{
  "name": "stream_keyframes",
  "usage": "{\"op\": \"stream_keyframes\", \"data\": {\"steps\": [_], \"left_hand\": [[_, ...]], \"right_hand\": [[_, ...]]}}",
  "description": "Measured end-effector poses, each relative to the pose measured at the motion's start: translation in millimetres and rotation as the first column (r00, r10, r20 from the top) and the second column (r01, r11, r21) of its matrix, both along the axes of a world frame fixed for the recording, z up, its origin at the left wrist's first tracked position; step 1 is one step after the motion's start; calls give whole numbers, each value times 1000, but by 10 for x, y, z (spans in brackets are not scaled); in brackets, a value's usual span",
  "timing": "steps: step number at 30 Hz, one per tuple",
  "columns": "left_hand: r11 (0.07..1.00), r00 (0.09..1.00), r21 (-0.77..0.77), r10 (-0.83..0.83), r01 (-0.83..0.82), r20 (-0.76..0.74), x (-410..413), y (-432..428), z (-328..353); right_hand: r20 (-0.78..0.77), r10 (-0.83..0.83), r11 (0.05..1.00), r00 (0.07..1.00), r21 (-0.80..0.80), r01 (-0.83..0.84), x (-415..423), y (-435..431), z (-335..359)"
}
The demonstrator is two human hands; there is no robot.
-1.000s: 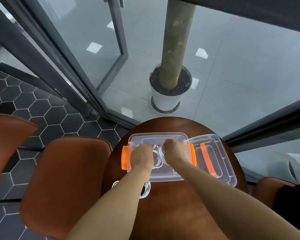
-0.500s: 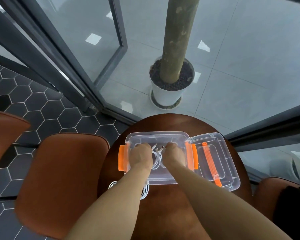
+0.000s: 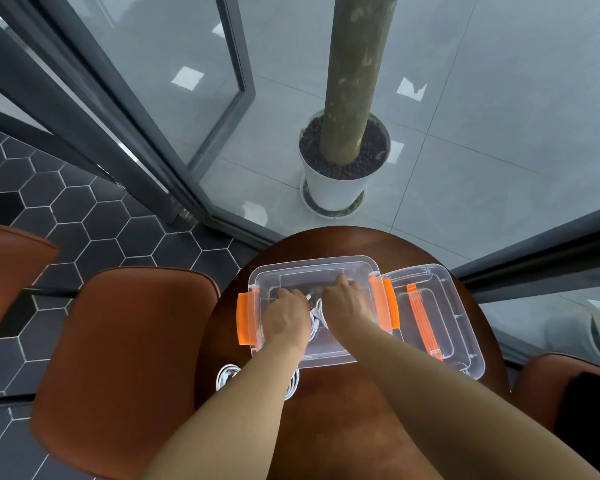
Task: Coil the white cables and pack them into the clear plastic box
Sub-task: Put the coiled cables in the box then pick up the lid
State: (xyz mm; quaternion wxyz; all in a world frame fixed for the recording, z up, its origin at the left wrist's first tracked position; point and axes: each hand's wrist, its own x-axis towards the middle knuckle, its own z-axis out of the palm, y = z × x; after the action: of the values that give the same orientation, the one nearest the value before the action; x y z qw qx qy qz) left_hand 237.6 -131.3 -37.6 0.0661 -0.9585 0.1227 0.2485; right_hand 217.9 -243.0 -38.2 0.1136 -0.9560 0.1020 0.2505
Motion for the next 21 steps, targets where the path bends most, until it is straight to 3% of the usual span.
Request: {"op": "stream_keyframes", "data": {"steps": [6, 13, 21], "left_hand": [[998, 999, -66, -22, 24, 42, -13, 10, 45], [977, 996, -201, -60, 73, 70, -51, -30, 183], [952, 993, -284, -92, 109, 74, -122, 8, 530]], "right_hand": [[5, 80, 994, 997, -76, -80, -47, -32, -1], [94, -119, 992, 989, 64, 113, -80, -12, 170], [106, -192, 970, 976, 174, 172, -150, 52, 478]]}}
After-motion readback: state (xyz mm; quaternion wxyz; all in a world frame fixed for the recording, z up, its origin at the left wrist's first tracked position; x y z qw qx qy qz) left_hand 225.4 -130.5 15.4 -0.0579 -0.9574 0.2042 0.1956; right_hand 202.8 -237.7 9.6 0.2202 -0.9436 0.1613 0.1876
